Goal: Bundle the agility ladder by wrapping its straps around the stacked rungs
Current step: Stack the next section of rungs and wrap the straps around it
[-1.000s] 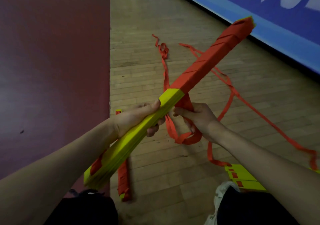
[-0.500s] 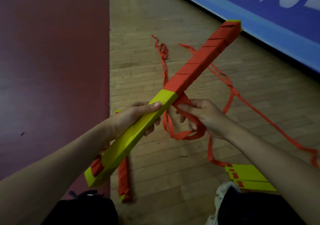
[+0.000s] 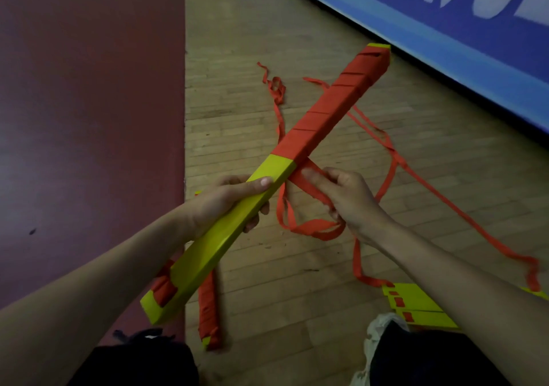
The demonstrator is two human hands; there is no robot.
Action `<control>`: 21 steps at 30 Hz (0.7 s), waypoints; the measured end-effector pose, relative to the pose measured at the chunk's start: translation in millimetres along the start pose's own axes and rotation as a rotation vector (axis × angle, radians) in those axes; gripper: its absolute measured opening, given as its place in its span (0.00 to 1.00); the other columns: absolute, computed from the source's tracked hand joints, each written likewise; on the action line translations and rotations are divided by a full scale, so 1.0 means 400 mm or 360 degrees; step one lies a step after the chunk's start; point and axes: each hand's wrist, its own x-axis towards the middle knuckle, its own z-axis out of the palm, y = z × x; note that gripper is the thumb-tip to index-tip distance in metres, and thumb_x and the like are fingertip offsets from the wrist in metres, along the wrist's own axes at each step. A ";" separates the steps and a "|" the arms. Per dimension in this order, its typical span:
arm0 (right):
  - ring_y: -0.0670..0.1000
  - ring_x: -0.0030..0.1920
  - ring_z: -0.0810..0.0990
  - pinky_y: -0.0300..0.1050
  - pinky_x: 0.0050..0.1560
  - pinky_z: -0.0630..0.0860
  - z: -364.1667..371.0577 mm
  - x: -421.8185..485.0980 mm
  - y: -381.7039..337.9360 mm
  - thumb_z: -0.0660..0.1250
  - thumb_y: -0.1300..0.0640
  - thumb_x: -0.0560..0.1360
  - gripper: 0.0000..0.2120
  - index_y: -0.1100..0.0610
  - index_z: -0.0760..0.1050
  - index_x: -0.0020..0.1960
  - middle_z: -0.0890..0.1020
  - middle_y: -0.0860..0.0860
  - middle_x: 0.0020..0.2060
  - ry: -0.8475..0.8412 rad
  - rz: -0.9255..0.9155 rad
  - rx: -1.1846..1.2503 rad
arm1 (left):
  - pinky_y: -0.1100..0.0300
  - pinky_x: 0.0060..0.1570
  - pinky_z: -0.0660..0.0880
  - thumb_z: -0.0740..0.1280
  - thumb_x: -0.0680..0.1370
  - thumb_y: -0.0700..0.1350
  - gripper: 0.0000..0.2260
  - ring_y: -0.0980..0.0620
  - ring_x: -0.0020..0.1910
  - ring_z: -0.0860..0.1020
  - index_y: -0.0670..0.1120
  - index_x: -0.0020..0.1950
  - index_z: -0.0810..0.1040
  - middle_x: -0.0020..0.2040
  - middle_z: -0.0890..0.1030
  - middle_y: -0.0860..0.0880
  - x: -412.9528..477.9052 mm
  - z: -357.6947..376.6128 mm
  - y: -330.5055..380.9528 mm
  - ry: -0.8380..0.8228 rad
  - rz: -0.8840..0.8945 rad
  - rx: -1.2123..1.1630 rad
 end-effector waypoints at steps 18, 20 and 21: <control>0.43 0.17 0.68 0.34 0.17 0.64 -0.018 -0.001 0.007 0.74 0.57 0.70 0.13 0.64 0.79 0.49 0.74 0.48 0.22 -0.0216 0.0078 -0.0048 | 0.59 0.28 0.73 0.69 0.71 0.43 0.10 0.47 0.29 0.76 0.41 0.49 0.77 0.40 0.80 0.43 0.009 -0.011 -0.004 0.0022 0.0020 0.0033; 0.44 0.17 0.67 0.34 0.17 0.62 -0.016 0.001 0.001 0.74 0.57 0.70 0.13 0.66 0.79 0.48 0.74 0.50 0.22 -0.0184 0.0020 -0.0106 | 0.59 0.28 0.73 0.72 0.71 0.41 0.11 0.46 0.29 0.76 0.39 0.51 0.78 0.40 0.81 0.41 0.017 -0.005 -0.009 0.0138 0.0008 0.0134; 0.45 0.18 0.68 0.35 0.18 0.63 -0.010 0.002 -0.001 0.74 0.55 0.71 0.15 0.67 0.79 0.47 0.75 0.52 0.23 -0.0177 -0.0020 -0.0137 | 0.59 0.28 0.73 0.73 0.72 0.41 0.12 0.46 0.28 0.76 0.38 0.52 0.77 0.40 0.81 0.41 0.021 0.001 -0.012 0.0218 -0.0009 0.0194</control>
